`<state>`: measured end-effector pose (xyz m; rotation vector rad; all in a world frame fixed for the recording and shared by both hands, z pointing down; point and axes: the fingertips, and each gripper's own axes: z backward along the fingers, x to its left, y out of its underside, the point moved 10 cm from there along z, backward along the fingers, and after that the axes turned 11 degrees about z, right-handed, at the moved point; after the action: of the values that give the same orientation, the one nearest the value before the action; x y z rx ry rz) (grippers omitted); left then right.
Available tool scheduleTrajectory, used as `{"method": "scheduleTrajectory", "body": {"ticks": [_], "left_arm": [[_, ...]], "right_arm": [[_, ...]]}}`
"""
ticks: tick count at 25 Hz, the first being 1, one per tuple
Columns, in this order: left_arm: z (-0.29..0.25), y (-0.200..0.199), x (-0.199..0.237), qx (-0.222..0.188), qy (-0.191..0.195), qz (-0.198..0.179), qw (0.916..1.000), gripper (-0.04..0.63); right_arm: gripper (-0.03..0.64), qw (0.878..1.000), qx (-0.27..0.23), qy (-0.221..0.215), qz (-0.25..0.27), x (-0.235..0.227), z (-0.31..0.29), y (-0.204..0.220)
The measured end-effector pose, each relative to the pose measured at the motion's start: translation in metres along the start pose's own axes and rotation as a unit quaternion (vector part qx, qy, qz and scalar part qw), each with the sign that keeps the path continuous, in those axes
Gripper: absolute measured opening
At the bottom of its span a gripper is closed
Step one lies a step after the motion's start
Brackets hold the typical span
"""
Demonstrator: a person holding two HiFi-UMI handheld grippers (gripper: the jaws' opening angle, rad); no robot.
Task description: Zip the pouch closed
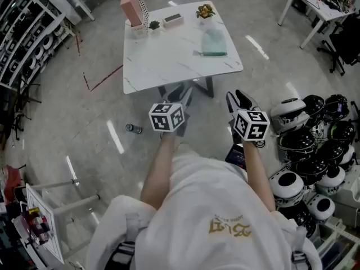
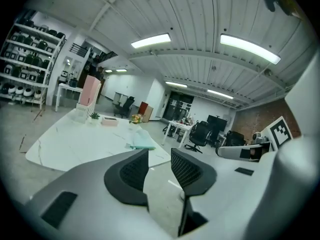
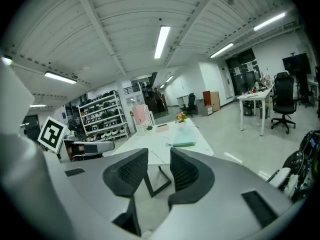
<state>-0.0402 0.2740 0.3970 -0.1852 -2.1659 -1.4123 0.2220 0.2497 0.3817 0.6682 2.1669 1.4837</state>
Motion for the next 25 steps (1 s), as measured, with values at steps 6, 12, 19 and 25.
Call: {"method": "scheduleTrajectory", "body": {"ticks": [6,12,19,25], "left_arm": [[-0.012,-0.004,0.012,0.014,-0.009,-0.002,0.9999,0.153],[-0.061,-0.018,0.05,0.042,-0.001,-0.002,0.9991,0.167],[-0.139,-0.052,0.106,0.078,0.02,0.021,0.9966,0.172],[-0.192,-0.08,0.145,0.128,0.041,-0.015,0.9908,0.175]], "right_arm": [[0.138,1.0,0.016,-0.01,-0.005,0.001,-0.021,0.004],[0.14,0.999,0.04,-0.004,-0.01,-0.014,-0.078,0.0],[0.147,0.996,0.083,0.01,-0.017,-0.028,-0.166,-0.021],[0.153,0.992,0.119,0.022,-0.042,-0.029,-0.231,-0.019]]}}
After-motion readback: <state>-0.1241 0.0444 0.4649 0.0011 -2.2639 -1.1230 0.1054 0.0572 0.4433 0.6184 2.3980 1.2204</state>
